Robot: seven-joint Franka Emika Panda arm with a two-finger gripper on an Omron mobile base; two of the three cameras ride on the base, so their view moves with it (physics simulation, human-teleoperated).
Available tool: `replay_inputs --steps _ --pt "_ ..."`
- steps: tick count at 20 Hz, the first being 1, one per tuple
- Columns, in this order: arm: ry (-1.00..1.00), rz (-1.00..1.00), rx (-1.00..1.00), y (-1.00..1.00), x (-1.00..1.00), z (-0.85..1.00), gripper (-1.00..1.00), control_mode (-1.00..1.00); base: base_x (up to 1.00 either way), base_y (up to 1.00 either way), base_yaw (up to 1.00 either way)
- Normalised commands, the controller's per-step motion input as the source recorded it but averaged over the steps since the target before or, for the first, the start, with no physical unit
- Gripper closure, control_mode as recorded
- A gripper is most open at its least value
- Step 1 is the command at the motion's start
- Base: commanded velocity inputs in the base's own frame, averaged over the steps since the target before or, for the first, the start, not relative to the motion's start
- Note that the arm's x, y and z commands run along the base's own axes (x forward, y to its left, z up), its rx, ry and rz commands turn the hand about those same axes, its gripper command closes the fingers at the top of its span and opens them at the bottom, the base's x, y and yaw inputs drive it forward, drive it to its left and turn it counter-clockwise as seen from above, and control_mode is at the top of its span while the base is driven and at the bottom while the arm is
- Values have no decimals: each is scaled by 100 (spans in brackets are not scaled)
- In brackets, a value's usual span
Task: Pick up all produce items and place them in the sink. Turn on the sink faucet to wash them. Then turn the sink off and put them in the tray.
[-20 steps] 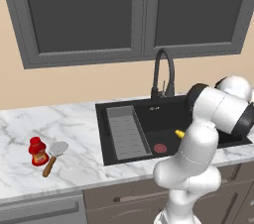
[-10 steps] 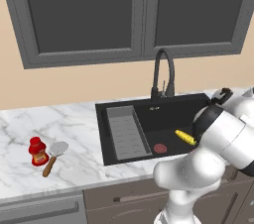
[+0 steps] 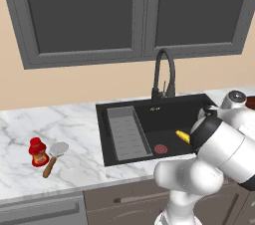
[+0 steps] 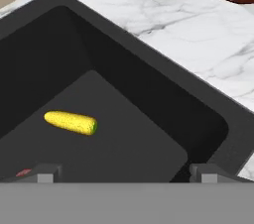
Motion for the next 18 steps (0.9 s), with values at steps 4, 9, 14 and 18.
replay_inputs --steps 4,9,14,18 --pt "0 -6 0 1 0 0 -100 -100 0 0 0" --pt "0 0 0 0 0 0 -100 -100 0 0 0" --pt "1 -5 2 -16 0 7 -100 -100 0 0 0" --pt "7 -19 4 -42 0 33 -100 -100 0 0 0"
